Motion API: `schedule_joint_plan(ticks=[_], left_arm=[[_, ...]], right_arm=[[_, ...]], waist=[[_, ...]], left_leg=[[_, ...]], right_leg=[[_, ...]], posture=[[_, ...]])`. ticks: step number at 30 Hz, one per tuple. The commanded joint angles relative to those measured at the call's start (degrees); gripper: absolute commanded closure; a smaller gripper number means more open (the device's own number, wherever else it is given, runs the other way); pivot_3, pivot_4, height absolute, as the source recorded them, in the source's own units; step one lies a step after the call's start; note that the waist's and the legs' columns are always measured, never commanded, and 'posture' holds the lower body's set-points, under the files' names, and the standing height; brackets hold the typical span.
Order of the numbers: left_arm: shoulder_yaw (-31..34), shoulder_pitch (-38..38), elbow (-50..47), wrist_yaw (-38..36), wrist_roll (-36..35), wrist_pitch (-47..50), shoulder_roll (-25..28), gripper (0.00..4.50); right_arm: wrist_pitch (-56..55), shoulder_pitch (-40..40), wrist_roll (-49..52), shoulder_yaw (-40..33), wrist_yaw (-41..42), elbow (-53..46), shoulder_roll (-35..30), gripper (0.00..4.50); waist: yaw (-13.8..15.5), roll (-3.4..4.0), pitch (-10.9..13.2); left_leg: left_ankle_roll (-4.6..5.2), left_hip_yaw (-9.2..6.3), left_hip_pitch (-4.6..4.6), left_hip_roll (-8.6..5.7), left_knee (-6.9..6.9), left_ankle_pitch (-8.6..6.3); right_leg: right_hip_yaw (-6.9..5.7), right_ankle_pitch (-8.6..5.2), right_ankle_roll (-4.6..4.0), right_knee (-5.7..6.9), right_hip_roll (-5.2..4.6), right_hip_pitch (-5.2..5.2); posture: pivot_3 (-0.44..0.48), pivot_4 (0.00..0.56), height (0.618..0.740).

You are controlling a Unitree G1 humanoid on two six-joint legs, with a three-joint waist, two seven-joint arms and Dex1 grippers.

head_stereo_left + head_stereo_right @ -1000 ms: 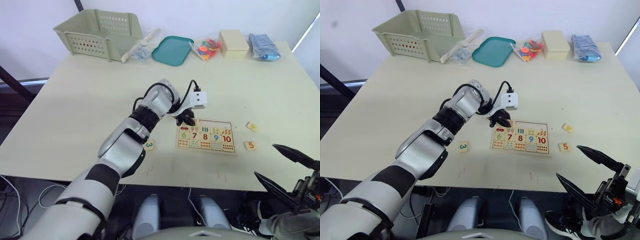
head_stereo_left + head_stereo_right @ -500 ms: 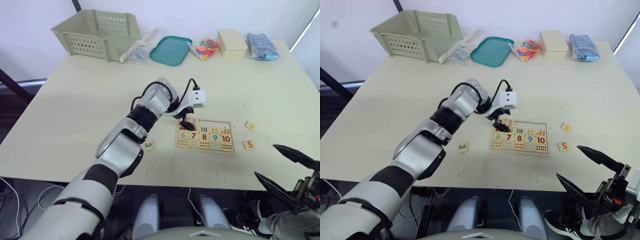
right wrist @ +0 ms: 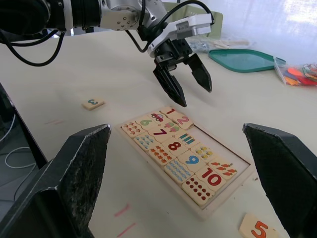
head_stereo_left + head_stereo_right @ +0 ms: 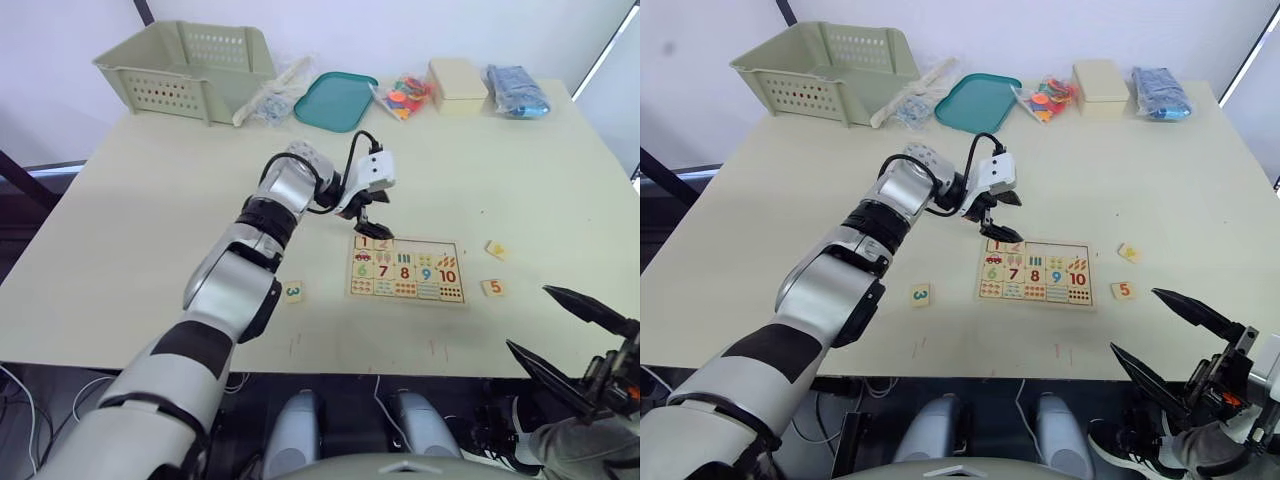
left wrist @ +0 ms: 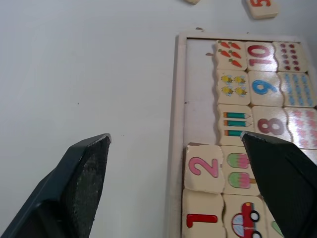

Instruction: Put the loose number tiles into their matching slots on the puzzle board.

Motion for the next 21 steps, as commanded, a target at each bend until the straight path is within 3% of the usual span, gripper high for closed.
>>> schedule_joint_plan(ticks=[1, 6, 8, 21], left_arm=[[0.8, -1.3, 1.3, 0.8, 0.8, -3.6, 0.2, 1.74], [1.0, -1.7, 3.1, 0.9, 1.7, -5.7, 0.5, 3.88], [0.9, -1.7, 3.5, 0.5, 2.0, -6.2, 0.7, 4.41], [0.2, -0.6, 3.7, -1.2, 4.4, -7.8, 1.9, 4.47]], right_arm=[[-1.0, 0.1, 0.4, -0.5, -0.2, -0.6, -0.1, 0.00], [-1.2, 0.4, 0.2, -0.3, -0.3, -0.8, 0.2, 0.00], [-1.3, 0.4, 0.1, -0.3, -0.3, -0.8, 0.3, 0.00], [-1.2, 0.5, 0.1, -0.3, -0.3, -0.8, 0.3, 0.00]], waist=[[0.0, 0.00, 0.0], [0.0, 0.00, 0.0], [0.0, 0.00, 0.0], [-0.1, 0.00, 0.0]], left_leg=[[0.00, -0.01, 0.00, 0.00, 0.00, 0.00], [0.00, 0.00, 0.00, 0.00, 0.00, 0.00], [0.00, 0.00, -0.01, 0.00, 0.00, 0.00], [0.00, 0.01, 0.00, 0.00, 0.00, 0.00]], right_leg=[[0.00, 0.00, 0.00, 0.00, 0.01, 0.00], [0.01, 0.00, 0.00, 0.00, 0.00, 0.00], [0.01, 0.00, 0.00, 0.00, 0.00, 0.00], [0.02, 0.00, 0.00, 0.00, 0.00, 0.00]], posture=[[0.000, 0.150, 0.740], [0.000, 0.150, 0.740], [0.000, 0.150, 0.740], [0.000, 0.150, 0.740]])
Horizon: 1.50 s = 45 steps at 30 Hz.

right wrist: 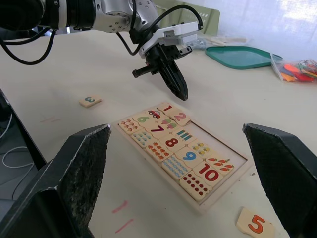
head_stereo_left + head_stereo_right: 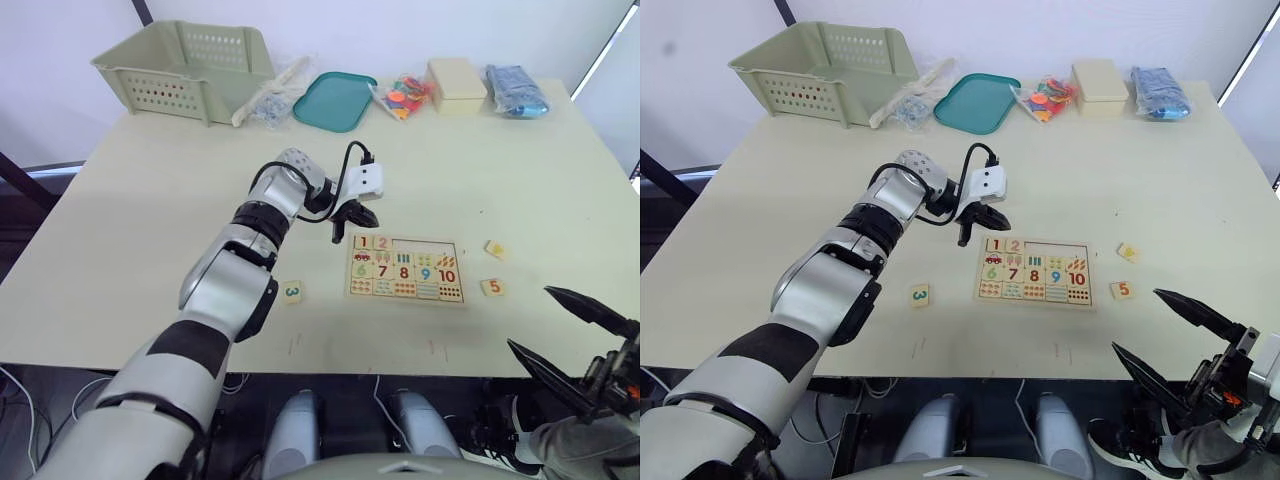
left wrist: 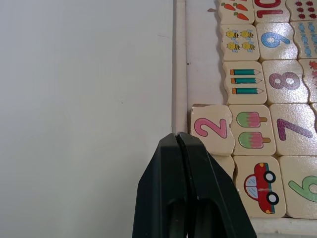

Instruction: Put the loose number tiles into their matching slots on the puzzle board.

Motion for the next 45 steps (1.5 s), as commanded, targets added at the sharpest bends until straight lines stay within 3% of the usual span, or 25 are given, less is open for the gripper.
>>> schedule_joint_plan(ticks=[1, 45], left_arm=[[0.3, -0.5, -0.5, -0.9, 0.3, -0.7, 0.4, 4.47], [-0.7, 1.4, -2.5, -4.8, 3.2, -0.4, -0.1, 4.47]], right_arm=[[-1.1, 0.4, 0.4, -0.3, -0.2, -1.0, 0.2, 0.00], [-1.2, 1.0, 0.5, -0.3, -0.1, -1.2, 0.4, 0.00]], waist=[[0.0, 0.00, 0.0], [-0.1, 0.00, 0.0]], left_leg=[[0.00, 0.00, 0.00, 0.00, 0.00, 0.00], [0.00, 0.00, 0.00, 0.00, 0.00, 0.00]], right_leg=[[0.00, 0.00, 0.00, 0.00, 0.00, 0.00], [0.02, 0.00, 0.00, 0.00, 0.00, 0.00]], posture=[[0.000, 0.150, 0.740], [0.000, 0.150, 0.740]])
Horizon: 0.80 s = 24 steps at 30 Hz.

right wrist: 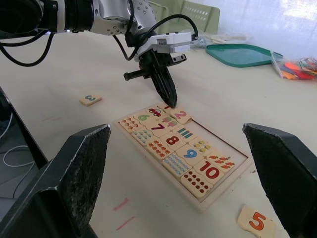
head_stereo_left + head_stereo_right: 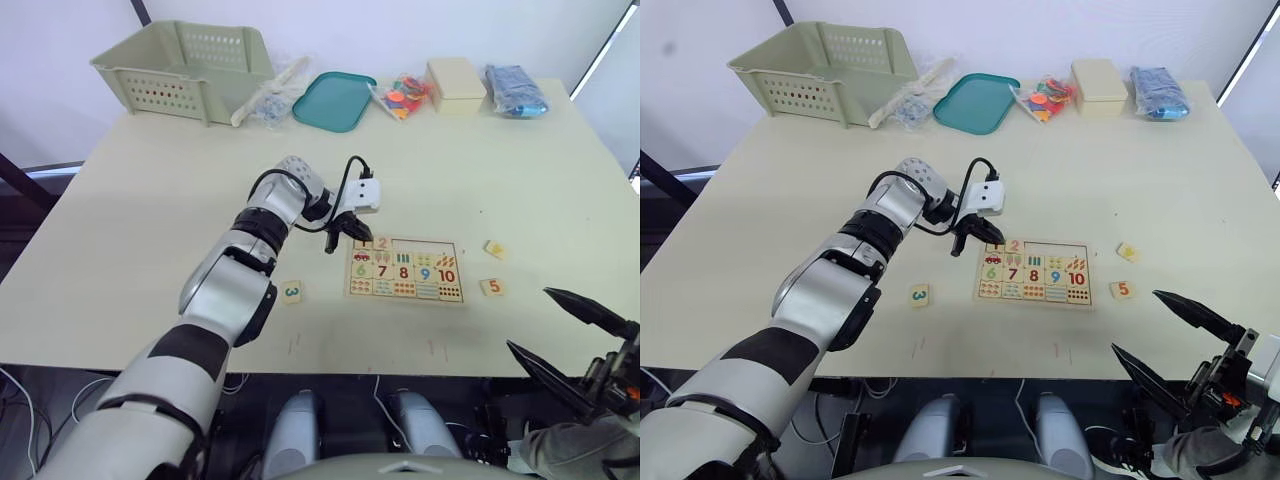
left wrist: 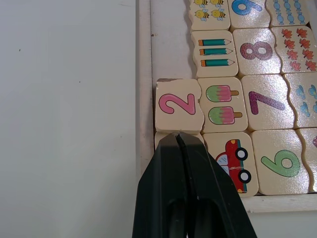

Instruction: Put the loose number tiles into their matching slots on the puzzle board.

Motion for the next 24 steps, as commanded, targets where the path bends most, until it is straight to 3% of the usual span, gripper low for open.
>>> schedule_joint_plan(ticks=[1, 24], left_arm=[[-0.4, -0.5, -1.7, -0.3, 0.3, -0.4, -0.1, 4.47], [-0.1, 0.3, -3.4, -1.4, 0.4, 0.3, -0.6, 4.47]], right_arm=[[-1.2, 0.5, 0.7, -0.4, -0.2, -1.2, 0.3, 0.00], [-1.1, 0.8, 0.9, -0.6, 0.0, -1.2, 0.2, 0.00]], waist=[[0.0, 0.00, 0.0], [0.1, 0.00, 0.0]], left_leg=[[0.00, 0.00, 0.00, 0.00, 0.00, 0.00], [0.00, -0.01, -0.01, 0.00, 0.00, 0.00]], right_leg=[[0.00, 0.00, 0.00, 0.00, 0.00, 0.00], [0.00, 0.00, 0.00, 0.00, 0.00, 0.00]], posture=[[0.000, 0.150, 0.740], [0.000, 0.150, 0.740]])
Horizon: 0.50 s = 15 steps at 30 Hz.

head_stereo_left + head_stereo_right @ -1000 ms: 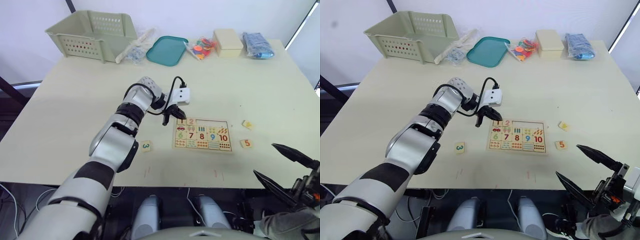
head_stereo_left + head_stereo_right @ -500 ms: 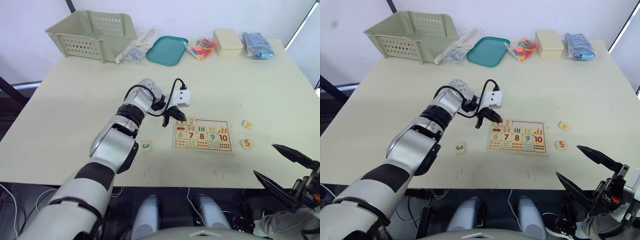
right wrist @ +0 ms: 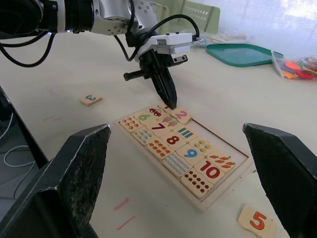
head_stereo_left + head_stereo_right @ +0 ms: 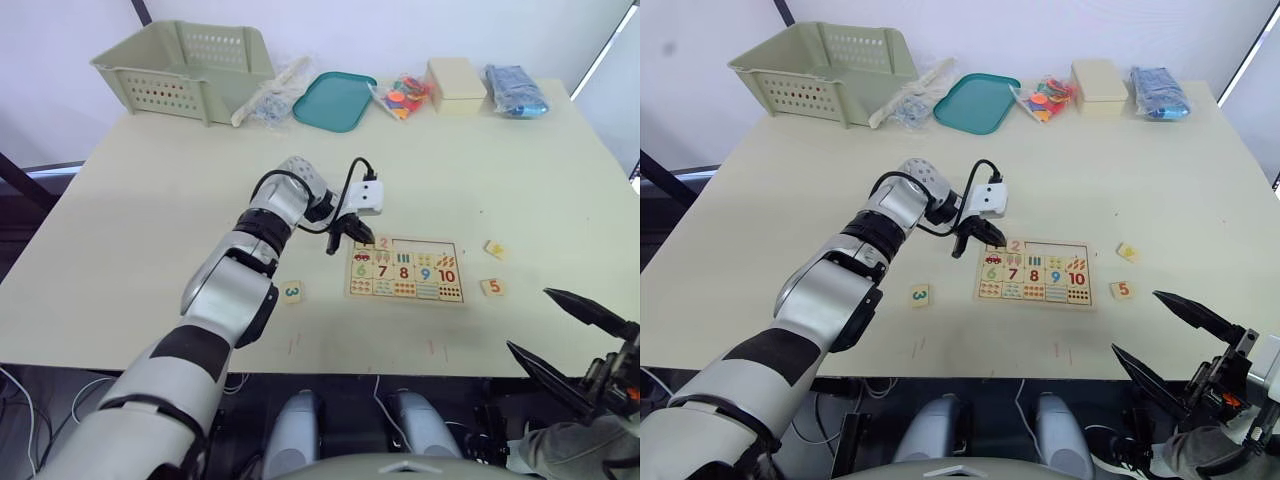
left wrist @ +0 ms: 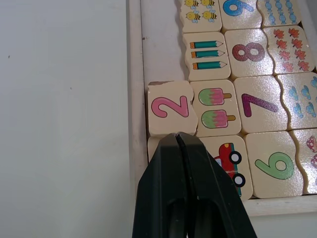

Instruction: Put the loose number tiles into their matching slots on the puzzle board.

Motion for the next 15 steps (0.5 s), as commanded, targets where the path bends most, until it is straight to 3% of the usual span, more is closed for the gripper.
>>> schedule_joint_plan(ticks=[1, 15], left_arm=[[-0.1, 0.1, -1.9, -0.3, -0.5, 0.2, -0.1, 4.47], [-0.1, 0.6, -2.4, -0.3, -0.4, 0.4, -0.3, 4.47]], right_arm=[[-1.1, 0.7, 0.9, -0.6, -0.1, -1.3, 0.2, 0.00], [-1.0, 0.9, 1.1, -0.5, -0.2, -1.5, 0.1, 0.00]], waist=[[0.1, 0.00, 0.0], [0.4, 0.00, 0.0]], left_leg=[[0.00, 0.00, 0.00, 0.00, 0.00, 0.00], [0.00, -0.01, -0.01, 0.00, 0.00, 0.00]], right_leg=[[0.00, 0.00, 0.00, 0.00, 0.00, 0.00], [-0.03, 0.00, 0.00, -0.01, -0.02, 0.01]], posture=[[0.000, 0.150, 0.740], [0.000, 0.150, 0.740]])
